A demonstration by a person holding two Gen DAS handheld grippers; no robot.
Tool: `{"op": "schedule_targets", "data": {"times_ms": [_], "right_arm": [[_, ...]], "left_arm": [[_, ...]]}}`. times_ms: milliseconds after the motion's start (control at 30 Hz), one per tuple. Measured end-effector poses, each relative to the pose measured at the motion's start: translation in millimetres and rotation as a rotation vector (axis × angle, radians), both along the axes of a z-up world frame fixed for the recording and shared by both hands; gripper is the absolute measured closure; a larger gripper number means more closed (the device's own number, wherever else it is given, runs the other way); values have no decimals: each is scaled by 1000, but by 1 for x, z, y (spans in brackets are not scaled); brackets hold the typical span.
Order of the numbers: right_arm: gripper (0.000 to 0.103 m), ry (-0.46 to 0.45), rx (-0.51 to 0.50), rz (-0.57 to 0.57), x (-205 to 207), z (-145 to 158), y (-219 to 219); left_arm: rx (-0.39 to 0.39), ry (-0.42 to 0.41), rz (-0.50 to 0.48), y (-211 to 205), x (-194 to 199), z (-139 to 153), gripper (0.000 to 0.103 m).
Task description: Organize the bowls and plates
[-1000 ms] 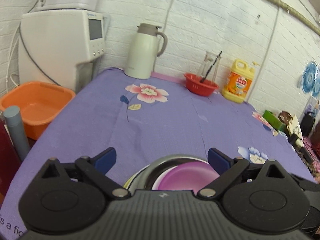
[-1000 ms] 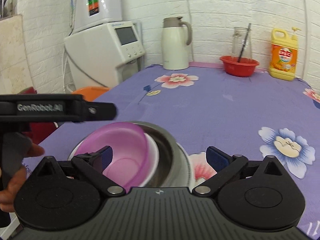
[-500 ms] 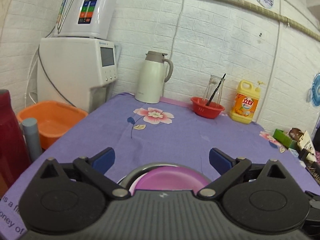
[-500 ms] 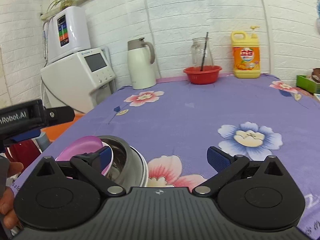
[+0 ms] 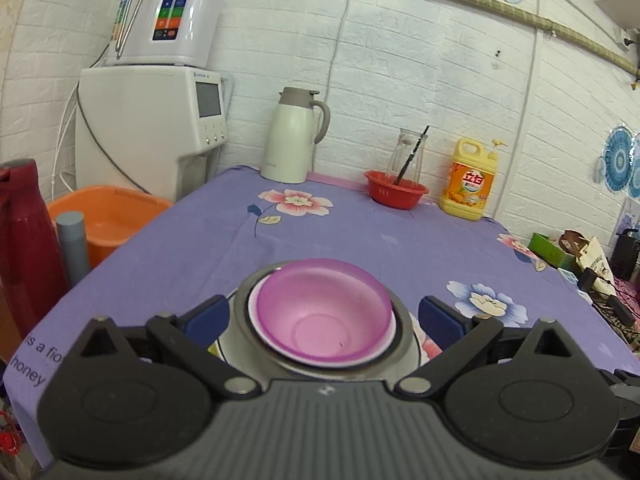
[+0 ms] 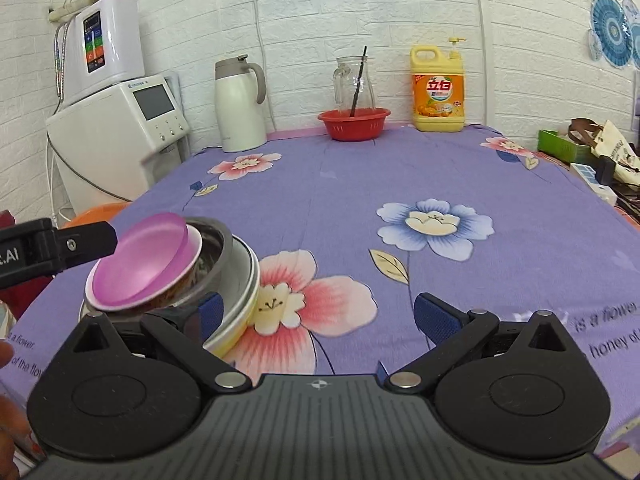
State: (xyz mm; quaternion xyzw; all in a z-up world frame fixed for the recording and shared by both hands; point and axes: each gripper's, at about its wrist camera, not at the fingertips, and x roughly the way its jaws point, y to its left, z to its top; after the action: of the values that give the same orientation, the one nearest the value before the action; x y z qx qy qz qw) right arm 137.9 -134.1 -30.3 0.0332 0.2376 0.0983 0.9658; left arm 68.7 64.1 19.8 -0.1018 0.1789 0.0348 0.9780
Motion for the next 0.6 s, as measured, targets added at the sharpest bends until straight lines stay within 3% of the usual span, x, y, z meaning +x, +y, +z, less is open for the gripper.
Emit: {"op": "schedule_targets", "data": {"times_ms": [167, 400, 600], "right_arm": [[0, -17, -14, -18, -26, -5, -6], [0, 3, 0, -36, -56, -12, -9], [0, -24, -41, -46, -72, -13, -8]], "left_arm": [[14, 12, -54, -10, -23, -12, 4], [44, 73, -16, -10, -48, -27, 4], [102, 54, 22, -16, -57, -22, 4]]}}
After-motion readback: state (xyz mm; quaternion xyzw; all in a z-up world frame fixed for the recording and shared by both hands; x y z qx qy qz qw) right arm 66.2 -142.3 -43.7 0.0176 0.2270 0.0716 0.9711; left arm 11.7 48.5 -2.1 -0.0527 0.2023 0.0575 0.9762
